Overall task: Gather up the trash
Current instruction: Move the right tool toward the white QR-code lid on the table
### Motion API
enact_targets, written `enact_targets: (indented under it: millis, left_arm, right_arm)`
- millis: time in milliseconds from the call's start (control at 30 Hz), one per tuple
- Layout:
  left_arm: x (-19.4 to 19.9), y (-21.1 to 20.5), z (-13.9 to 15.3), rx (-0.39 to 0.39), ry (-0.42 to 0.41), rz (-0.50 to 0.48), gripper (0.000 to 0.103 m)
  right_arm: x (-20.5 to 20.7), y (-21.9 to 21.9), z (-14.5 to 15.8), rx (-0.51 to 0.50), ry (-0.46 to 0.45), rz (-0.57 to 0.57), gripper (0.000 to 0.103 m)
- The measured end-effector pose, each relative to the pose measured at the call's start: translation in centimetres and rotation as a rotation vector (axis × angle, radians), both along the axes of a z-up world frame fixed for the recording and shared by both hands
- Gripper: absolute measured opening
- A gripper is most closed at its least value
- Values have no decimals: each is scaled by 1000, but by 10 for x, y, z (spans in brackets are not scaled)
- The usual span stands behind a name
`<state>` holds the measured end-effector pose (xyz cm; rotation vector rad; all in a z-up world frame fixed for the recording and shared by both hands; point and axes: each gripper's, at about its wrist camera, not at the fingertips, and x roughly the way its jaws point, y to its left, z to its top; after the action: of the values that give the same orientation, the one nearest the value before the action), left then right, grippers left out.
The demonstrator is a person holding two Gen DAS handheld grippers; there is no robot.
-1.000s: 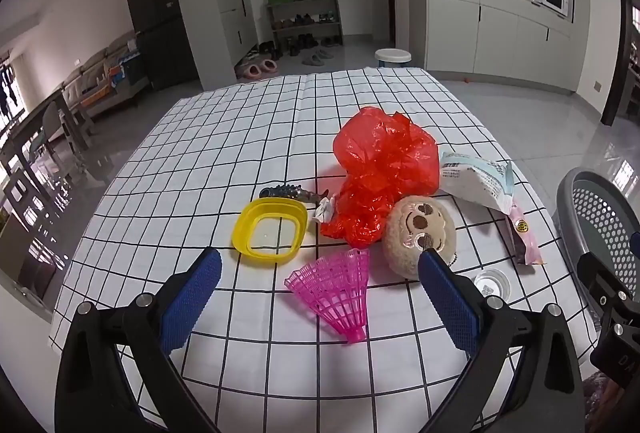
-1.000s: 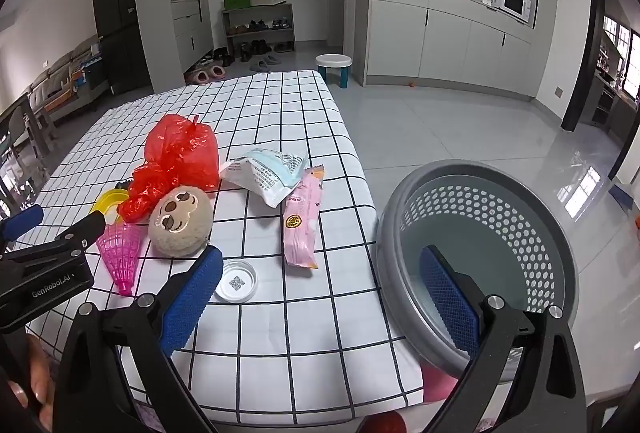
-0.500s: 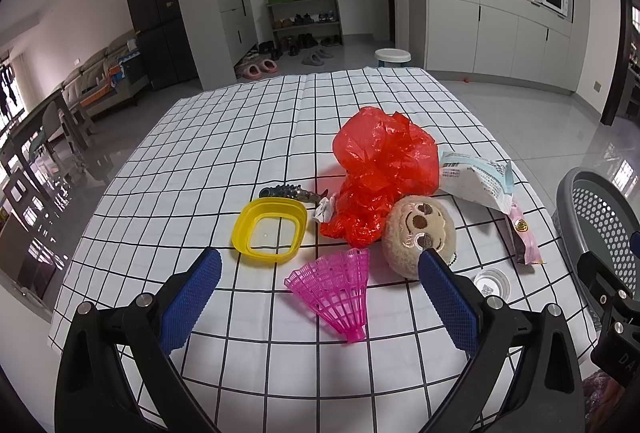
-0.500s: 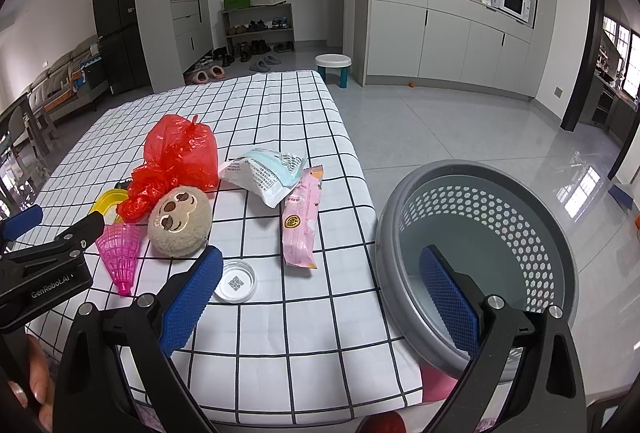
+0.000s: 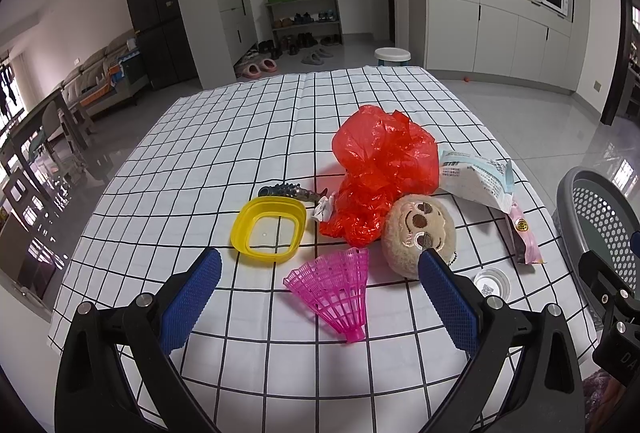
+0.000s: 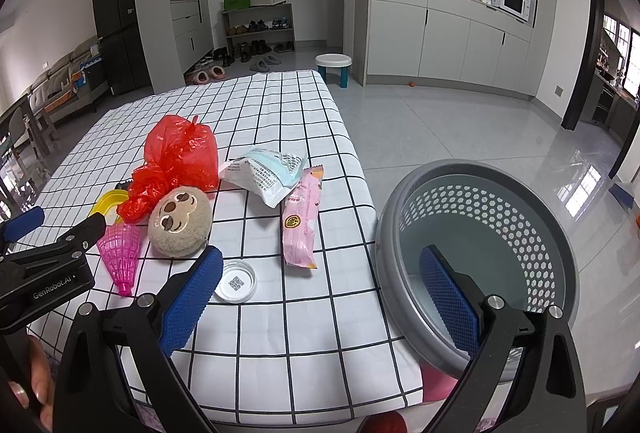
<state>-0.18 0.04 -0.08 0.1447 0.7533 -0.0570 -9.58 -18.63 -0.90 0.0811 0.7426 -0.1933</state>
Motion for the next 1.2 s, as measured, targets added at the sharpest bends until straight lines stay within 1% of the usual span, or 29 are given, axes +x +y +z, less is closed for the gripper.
enact_targets:
  millis: [400, 567, 667, 800, 900, 967, 1067, 1133, 1167, 1200]
  left_arm:
    - [0, 1, 0, -8, -2, 0, 97]
    - [0, 1, -2, -16, 11, 2, 97]
    - [-1, 2, -4, -14, 20, 2, 97]
    - [-1, 4, -7, -6, 11, 0, 97]
    - [-2, 5, -9, -23, 36, -3, 97]
    - [0, 11, -11, -86, 97, -1, 97]
    - [2, 16, -14, -118, 153, -11, 97]
    - [2, 18, -16, -77, 131, -12, 97]
    - [2, 20, -17, -73, 134, -6, 97]
    - [2, 22, -19, -38, 107, -1, 97]
  right_arm:
    - [0, 0, -1, 5, 2, 4, 94]
    - [0, 1, -1, 13, 1, 8, 94]
    - [2, 3, -5, 24, 21, 28, 94]
    - [4, 8, -10, 10, 42, 45, 94]
    - [6, 11, -15, 7, 61, 52, 94]
    - [9, 14, -19, 7, 86, 64, 94]
    - [14, 18, -24, 23, 113, 81, 94]
    - [17, 19, -29, 26, 129, 84, 94]
    - [19, 20, -33, 25, 145, 84, 94]
    - [21, 20, -35, 31, 155, 85, 94]
